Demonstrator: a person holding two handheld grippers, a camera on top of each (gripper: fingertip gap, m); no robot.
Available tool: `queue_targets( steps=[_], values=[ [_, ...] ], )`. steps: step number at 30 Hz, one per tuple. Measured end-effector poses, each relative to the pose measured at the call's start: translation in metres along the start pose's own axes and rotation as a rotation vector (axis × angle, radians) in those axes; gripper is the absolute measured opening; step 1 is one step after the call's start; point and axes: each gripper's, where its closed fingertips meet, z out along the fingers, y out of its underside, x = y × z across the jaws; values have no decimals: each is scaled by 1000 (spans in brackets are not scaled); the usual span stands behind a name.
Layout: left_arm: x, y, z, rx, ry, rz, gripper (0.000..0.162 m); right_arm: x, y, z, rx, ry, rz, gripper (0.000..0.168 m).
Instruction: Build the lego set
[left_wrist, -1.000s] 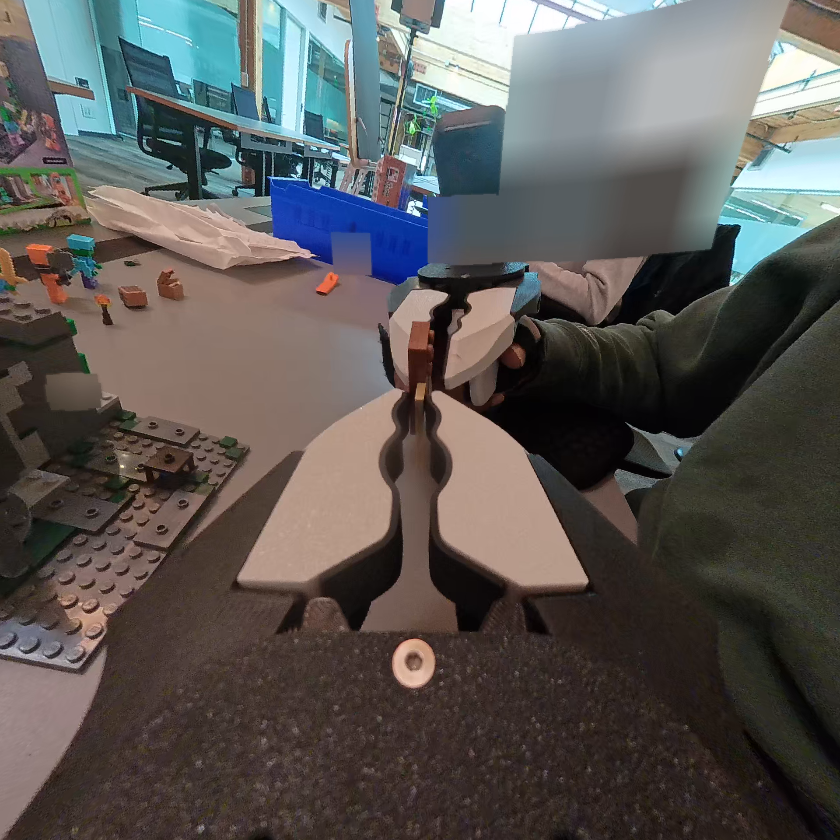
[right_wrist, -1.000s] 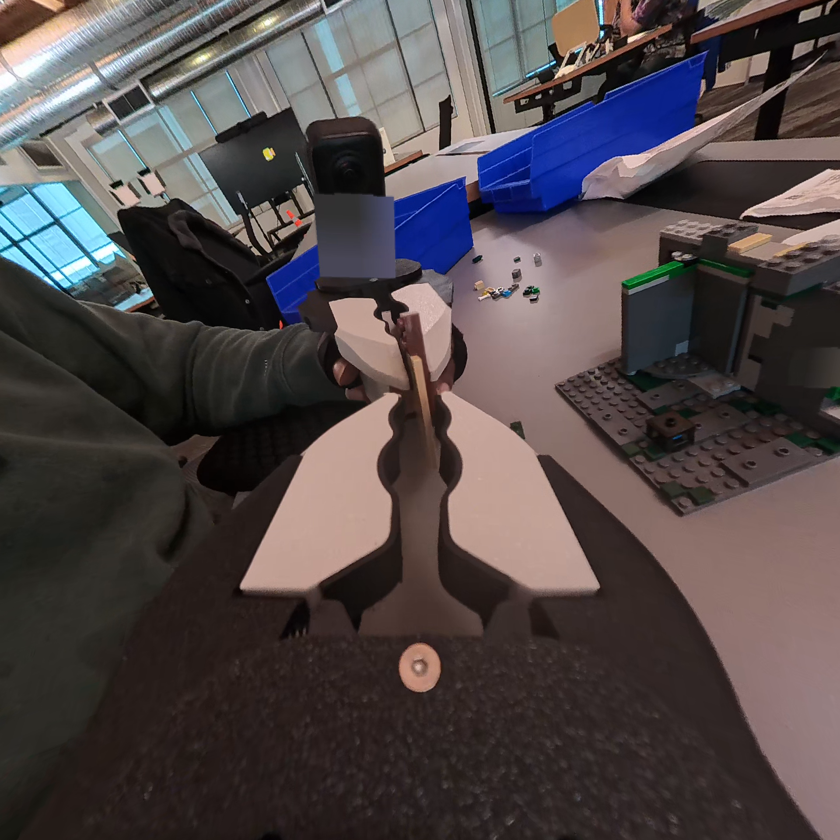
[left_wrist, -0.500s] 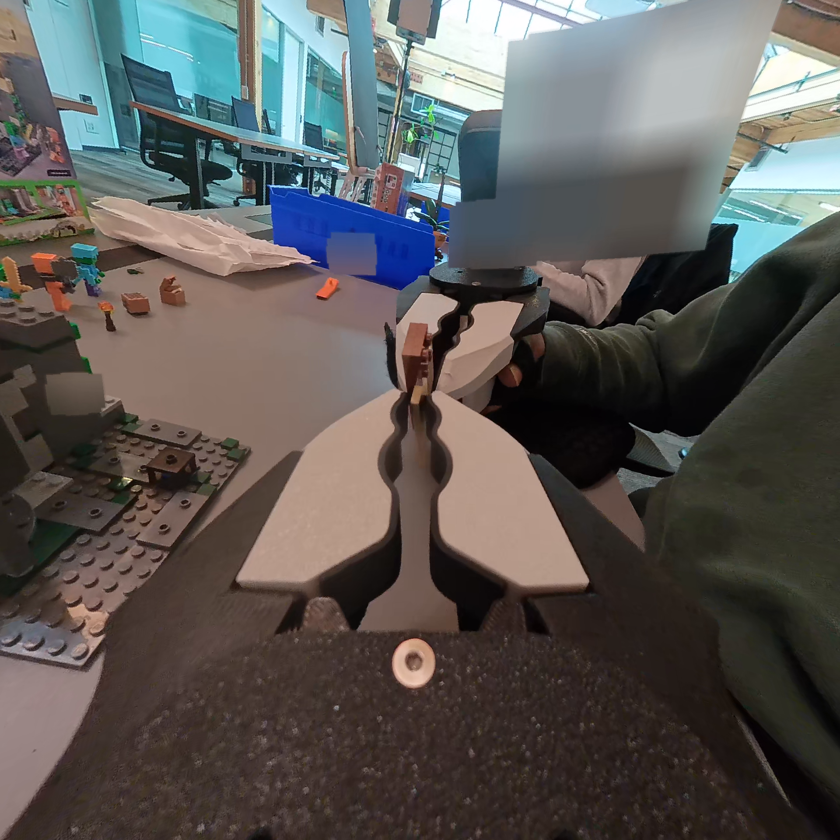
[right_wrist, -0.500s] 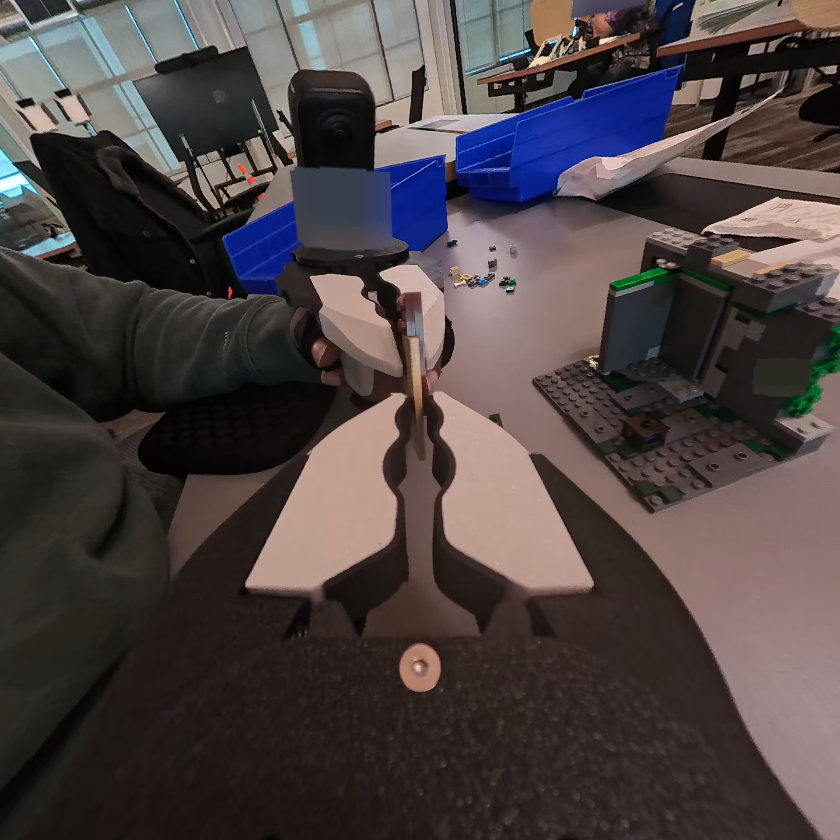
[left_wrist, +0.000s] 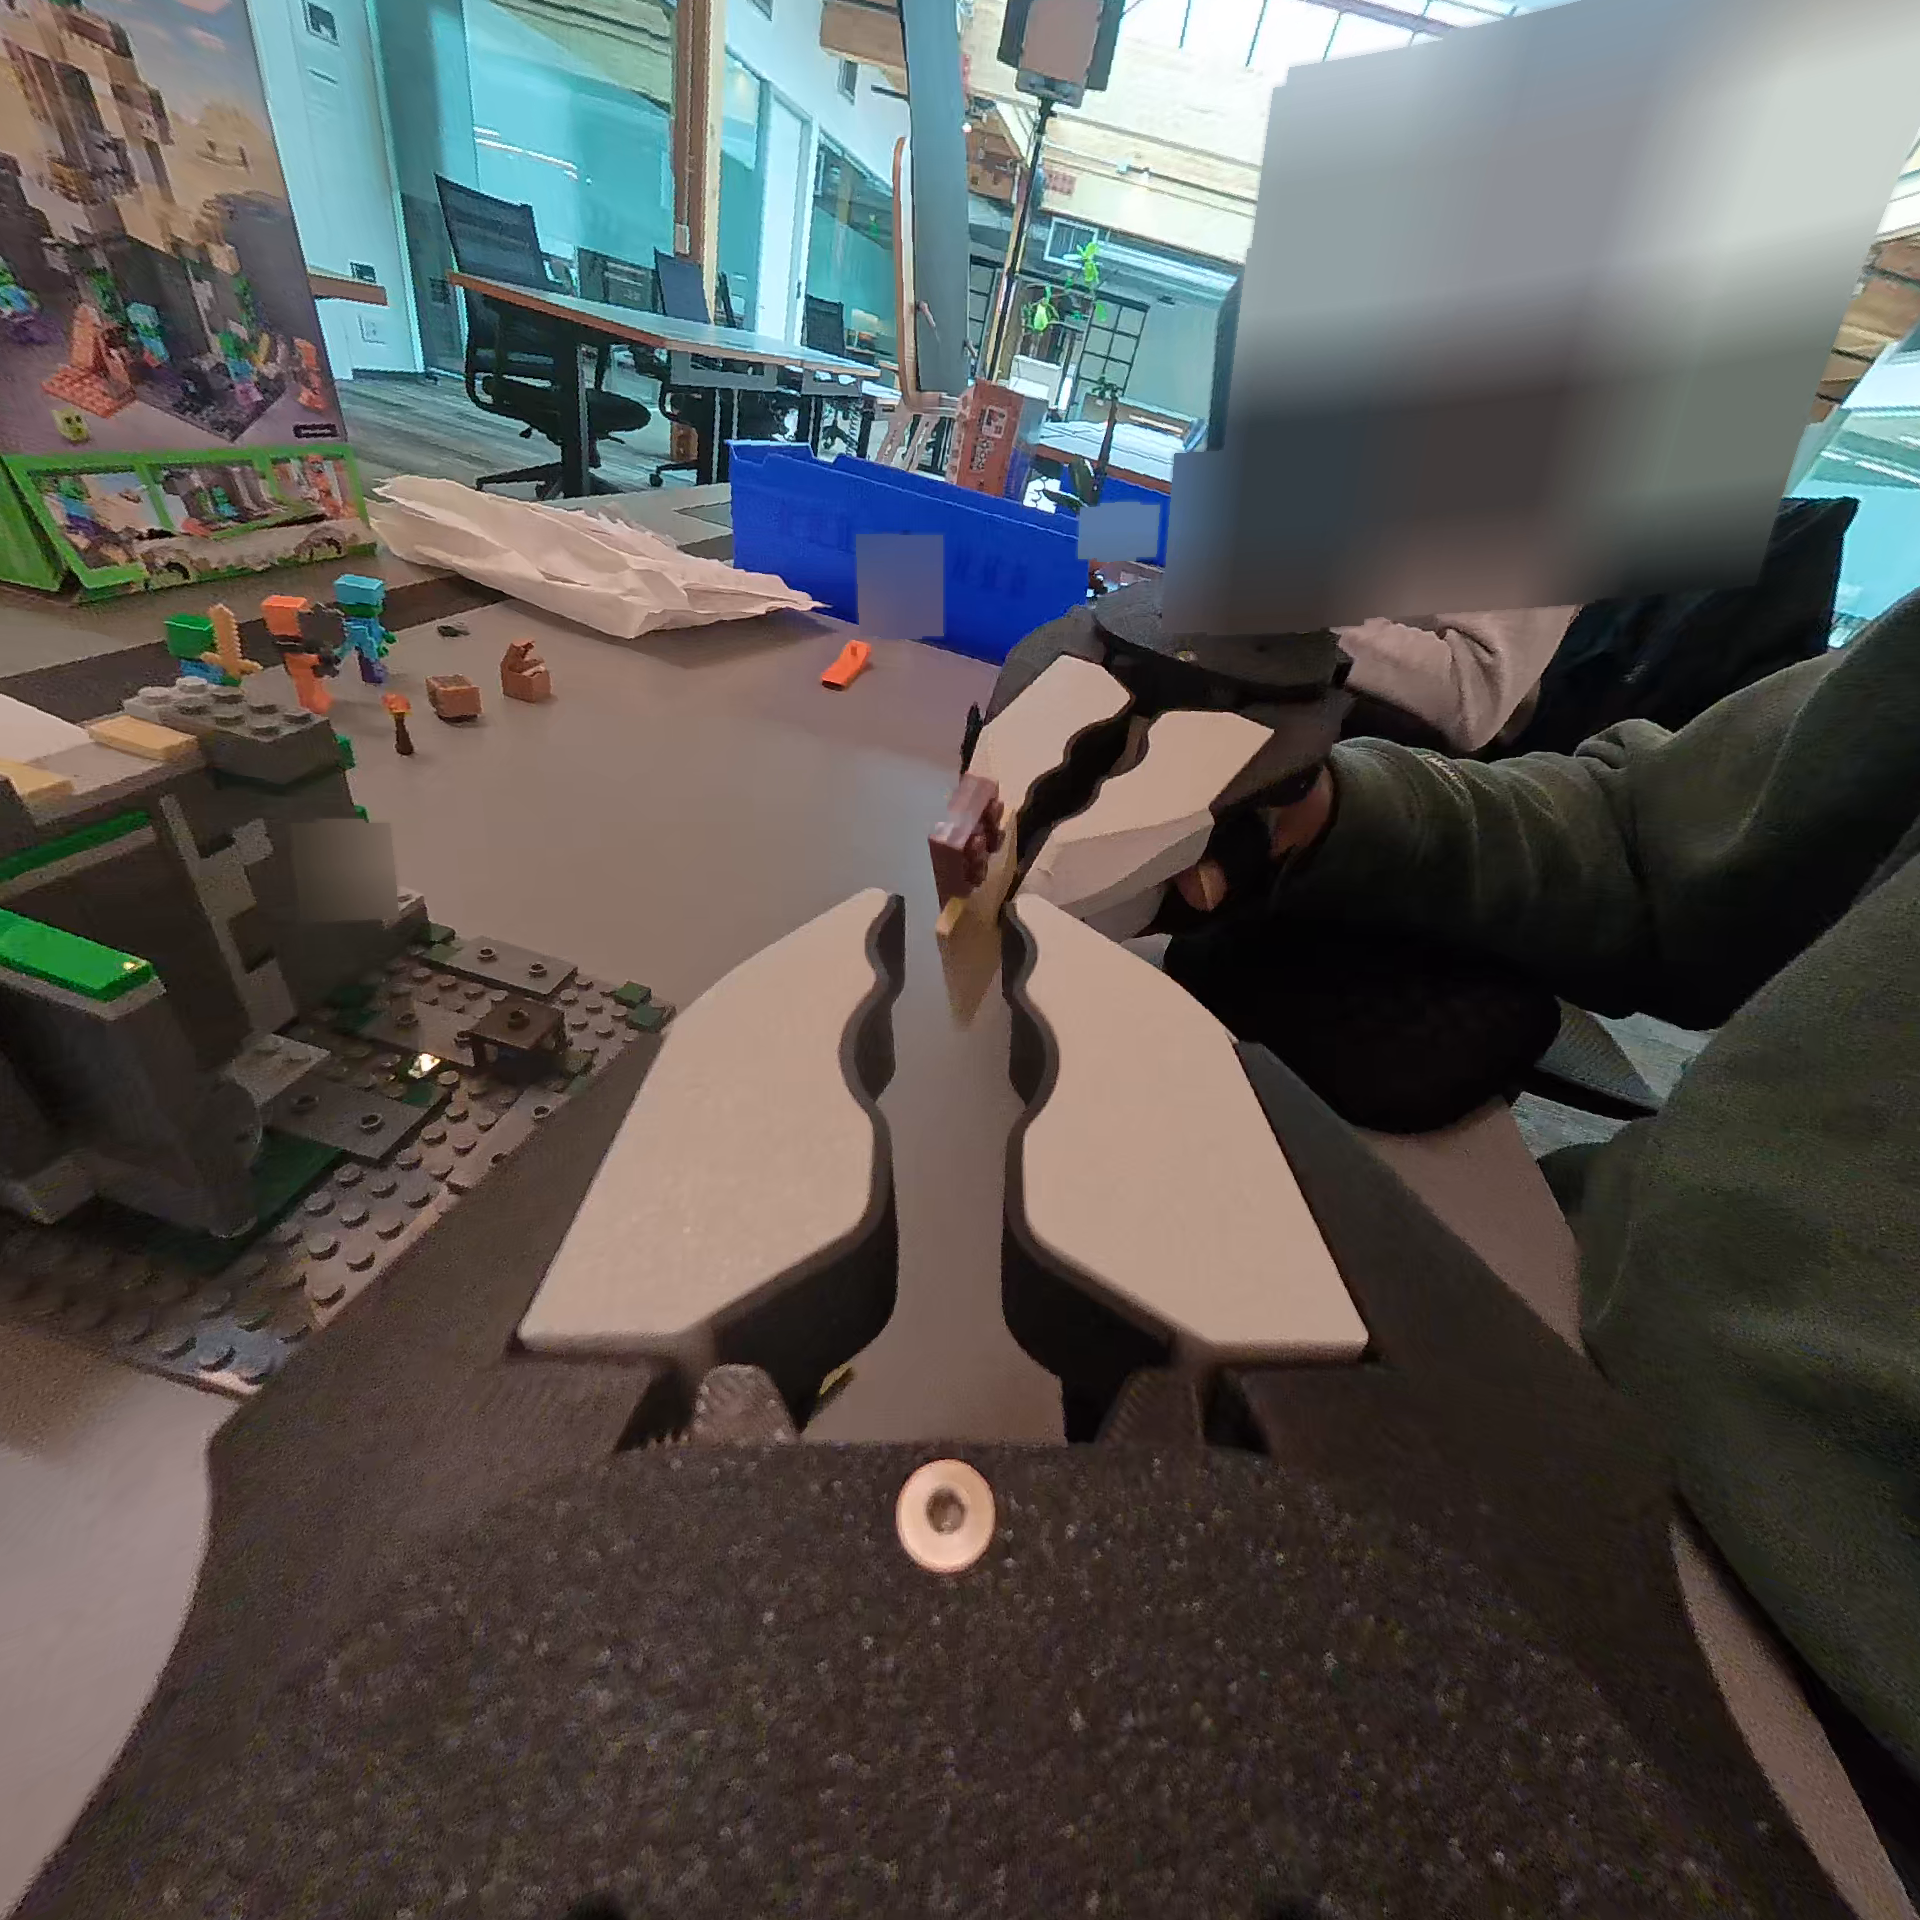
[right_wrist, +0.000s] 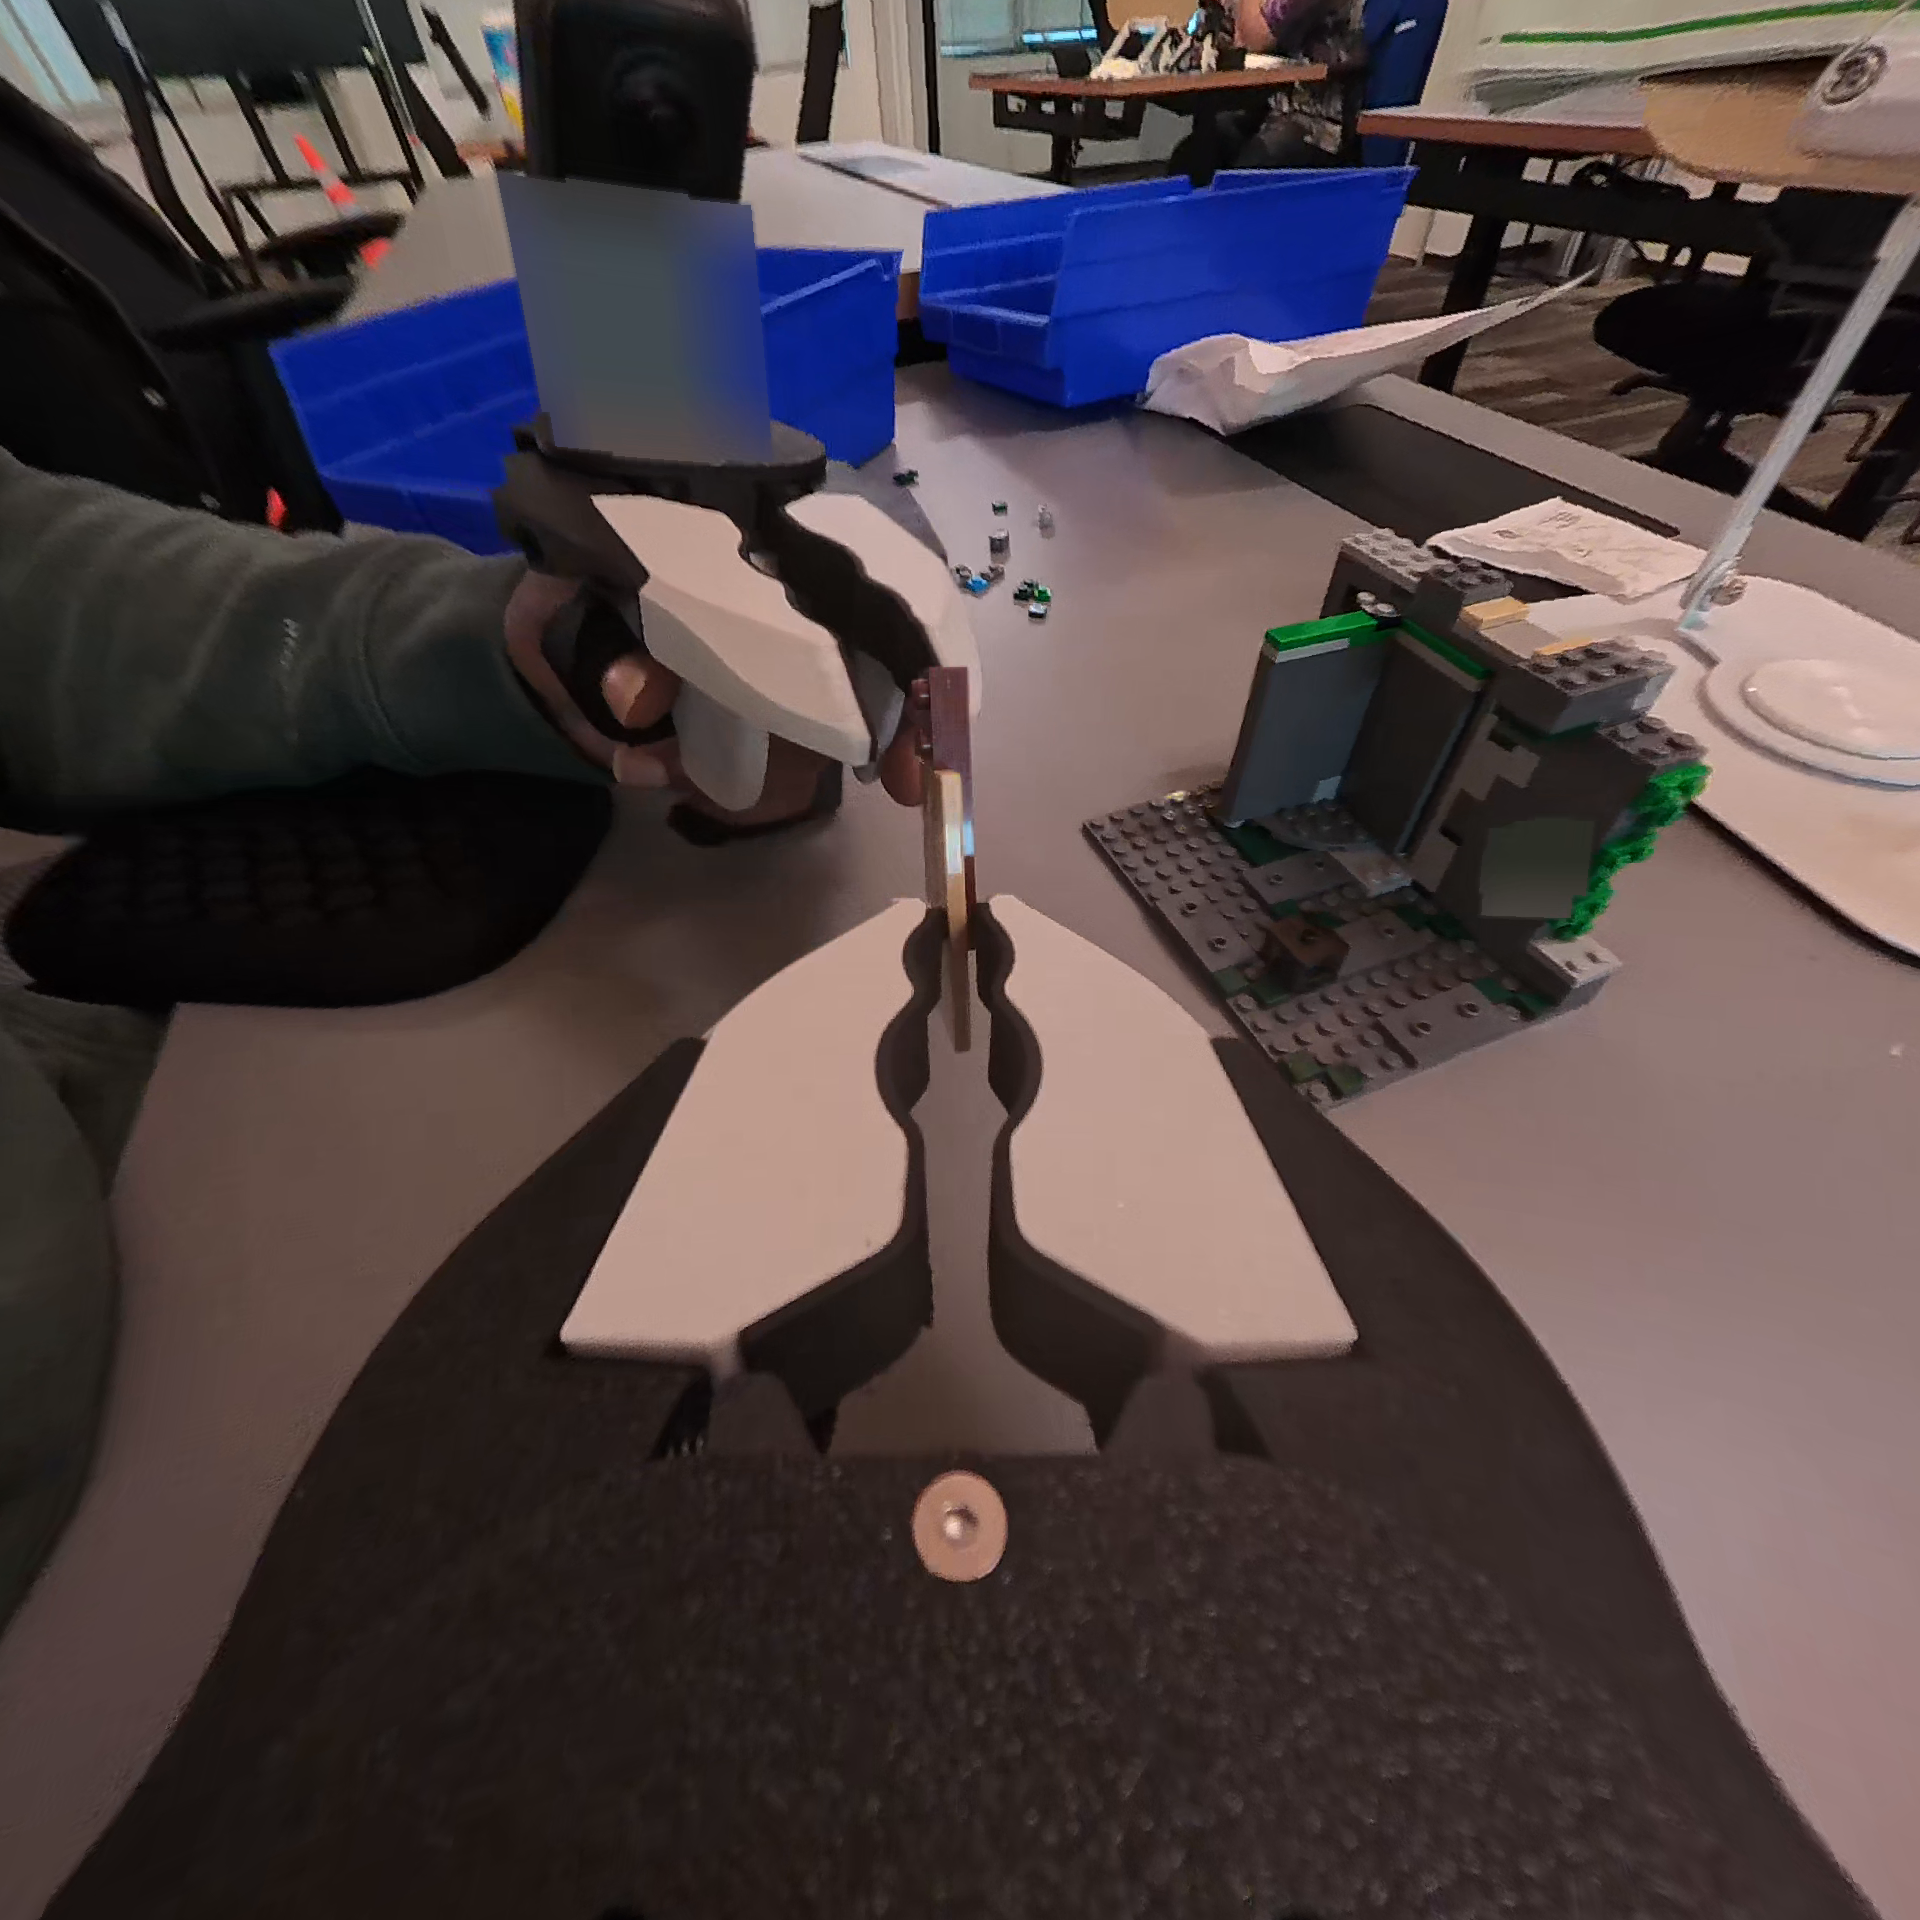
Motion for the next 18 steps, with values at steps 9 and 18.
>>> queue_targets(
  steps=[9,18],
  values=[
    [-2,13,4,-77,-12,-35,22,-5,17,9,-113,55,-182,6],
    [3,19,9,-120,1,-32,21,0,27,10,-181,141,-354,6]
  ],
)
